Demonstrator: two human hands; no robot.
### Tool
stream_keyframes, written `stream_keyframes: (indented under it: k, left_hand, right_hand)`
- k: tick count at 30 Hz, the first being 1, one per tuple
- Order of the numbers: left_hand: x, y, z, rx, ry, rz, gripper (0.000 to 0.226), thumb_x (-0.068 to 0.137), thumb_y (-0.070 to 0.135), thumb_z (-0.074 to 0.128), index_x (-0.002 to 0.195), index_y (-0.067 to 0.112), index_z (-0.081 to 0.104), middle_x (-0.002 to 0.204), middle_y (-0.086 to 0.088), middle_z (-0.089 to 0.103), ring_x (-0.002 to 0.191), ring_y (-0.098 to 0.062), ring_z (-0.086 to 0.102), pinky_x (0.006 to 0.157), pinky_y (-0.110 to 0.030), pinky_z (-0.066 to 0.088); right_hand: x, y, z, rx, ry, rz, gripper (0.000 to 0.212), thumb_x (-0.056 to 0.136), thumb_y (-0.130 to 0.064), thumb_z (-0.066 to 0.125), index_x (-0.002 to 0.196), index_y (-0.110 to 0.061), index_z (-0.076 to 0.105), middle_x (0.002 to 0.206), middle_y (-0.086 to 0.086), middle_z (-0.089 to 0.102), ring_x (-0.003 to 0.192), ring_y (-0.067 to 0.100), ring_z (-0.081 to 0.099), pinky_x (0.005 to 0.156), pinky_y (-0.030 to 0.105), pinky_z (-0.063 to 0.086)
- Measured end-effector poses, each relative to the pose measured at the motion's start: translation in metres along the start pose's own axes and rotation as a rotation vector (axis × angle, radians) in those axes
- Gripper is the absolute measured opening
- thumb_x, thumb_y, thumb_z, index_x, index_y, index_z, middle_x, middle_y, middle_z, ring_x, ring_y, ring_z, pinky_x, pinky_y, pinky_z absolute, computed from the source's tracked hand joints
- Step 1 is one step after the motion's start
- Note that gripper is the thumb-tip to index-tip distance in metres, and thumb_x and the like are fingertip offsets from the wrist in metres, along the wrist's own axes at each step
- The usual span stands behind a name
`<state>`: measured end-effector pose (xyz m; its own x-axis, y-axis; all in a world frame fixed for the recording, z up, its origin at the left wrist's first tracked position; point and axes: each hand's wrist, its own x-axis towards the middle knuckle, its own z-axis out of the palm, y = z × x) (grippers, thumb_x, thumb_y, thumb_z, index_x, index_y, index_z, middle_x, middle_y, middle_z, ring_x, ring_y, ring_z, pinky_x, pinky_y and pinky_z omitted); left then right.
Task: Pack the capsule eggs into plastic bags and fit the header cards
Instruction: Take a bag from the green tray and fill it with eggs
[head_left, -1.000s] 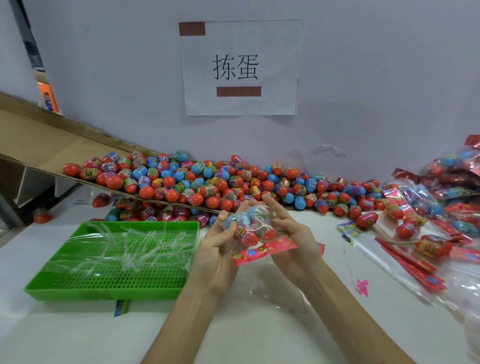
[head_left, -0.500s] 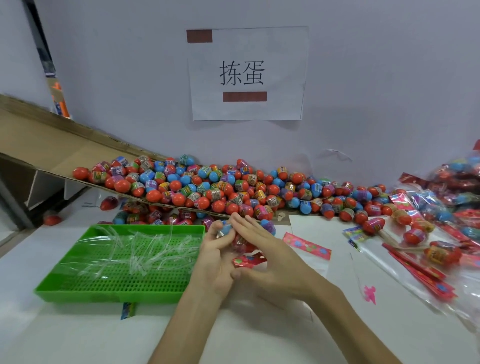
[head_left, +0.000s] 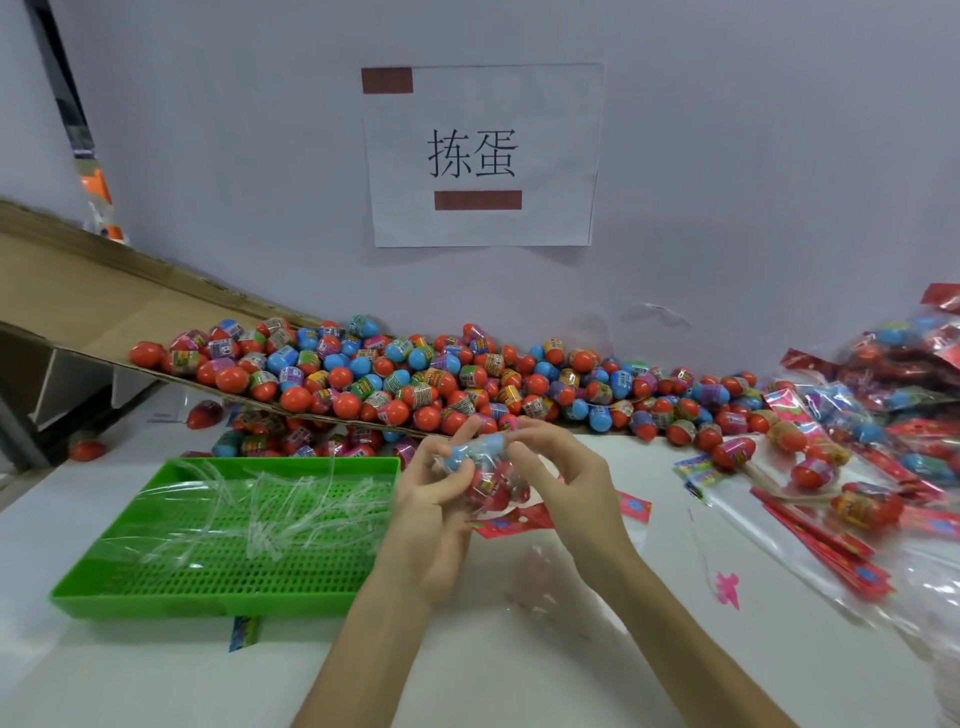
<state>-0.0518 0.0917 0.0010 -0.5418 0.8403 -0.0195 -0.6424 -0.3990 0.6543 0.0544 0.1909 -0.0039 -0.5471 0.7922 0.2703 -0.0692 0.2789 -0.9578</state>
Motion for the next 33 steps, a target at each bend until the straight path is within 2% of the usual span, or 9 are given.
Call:
stream_keyframes:
  k: [3,6,9,14,17,20,26,30,33]
  left_hand:
    - [0.000,-0.004,0.001,-0.007,-0.066,0.014,0.019,0.082,-0.003,0.057,0.079,0.015,0.059,0.136,-0.009,0.068,0.122,-0.038,0.067,0.095,-0.050,0.059]
    - [0.002,-0.003,-0.002,0.031,-0.051,0.051,0.031,0.081,-0.003,0.061,0.109,0.011,0.061,0.136,-0.010,0.068,0.117,-0.036,0.070,0.090,-0.045,0.062]
    - [0.004,-0.005,-0.003,0.141,0.042,0.071,0.052,0.080,0.004,0.070,0.129,0.013,0.058,0.130,-0.014,0.070,0.111,-0.034,0.072,0.090,-0.046,0.062]
    - [0.005,-0.013,-0.002,0.241,0.162,0.009,0.027,0.073,0.019,0.080,0.094,0.008,0.066,0.096,-0.017,0.072,0.079,-0.022,0.073,0.067,-0.032,0.061]
    - [0.006,-0.011,-0.004,0.167,0.152,-0.074,0.017,0.075,0.018,0.079,0.086,0.010,0.068,0.090,-0.017,0.076,0.075,-0.026,0.075,0.069,-0.037,0.064]
    - [0.004,-0.009,-0.004,0.129,0.164,-0.107,0.029,0.073,0.022,0.080,0.097,0.009,0.071,0.102,-0.018,0.076,0.086,-0.030,0.072,0.080,-0.044,0.062]
    - [0.000,-0.007,0.000,0.098,0.185,-0.133,0.063,0.082,0.031,0.074,0.134,-0.002,0.062,0.126,-0.026,0.070,0.119,-0.045,0.066,0.089,-0.049,0.061]
    - [0.000,-0.004,-0.001,0.078,0.141,-0.153,0.059,0.085,0.036,0.070,0.133,0.002,0.065,0.126,-0.024,0.071,0.112,-0.040,0.071,0.077,-0.044,0.064]
    - [0.000,-0.004,-0.001,0.059,0.111,-0.161,0.057,0.086,0.037,0.068,0.131,0.003,0.066,0.124,-0.022,0.072,0.105,-0.036,0.074,0.075,-0.041,0.064]
  right_hand:
    - [0.001,0.000,-0.003,0.034,-0.129,0.284,0.057,0.074,-0.054,0.077,0.123,-0.029,0.063,0.123,-0.006,0.066,0.107,0.012,0.068,0.075,0.023,0.061]
    - [0.002,-0.004,-0.007,0.134,-0.236,0.396,0.053,0.075,-0.049,0.080,0.118,-0.019,0.070,0.107,0.004,0.077,0.097,0.023,0.076,0.089,0.044,0.061]
    - [0.004,-0.003,-0.009,0.134,-0.081,0.319,0.057,0.067,-0.043,0.085,0.117,-0.018,0.071,0.106,0.003,0.077,0.098,0.022,0.075,0.092,0.046,0.060]
    - [0.007,-0.005,-0.017,0.152,0.000,0.249,0.040,0.076,-0.022,0.088,0.111,-0.014,0.069,0.099,0.003,0.079,0.096,0.021,0.076,0.088,0.038,0.060]
    - [0.007,-0.009,-0.019,0.193,-0.038,0.299,0.052,0.070,-0.034,0.087,0.111,-0.008,0.068,0.101,0.009,0.079,0.098,0.027,0.075,0.096,0.049,0.057]
    - [0.007,-0.013,-0.019,0.283,-0.052,0.346,0.060,0.066,-0.037,0.084,0.113,-0.004,0.068,0.105,0.017,0.077,0.103,0.036,0.073,0.099,0.055,0.055]
    - [0.008,-0.016,-0.021,0.403,-0.107,0.413,0.051,0.075,-0.028,0.078,0.119,-0.004,0.066,0.106,0.018,0.076,0.092,0.032,0.076,0.071,0.036,0.062]
    - [0.009,-0.017,-0.024,0.472,-0.154,0.467,0.043,0.088,-0.019,0.070,0.126,-0.002,0.063,0.114,0.023,0.073,0.088,0.031,0.076,0.065,0.033,0.062]
    - [0.009,-0.017,-0.026,0.493,-0.180,0.466,0.052,0.081,-0.022,0.070,0.128,-0.001,0.062,0.116,0.024,0.072,0.086,0.030,0.075,0.065,0.032,0.063]
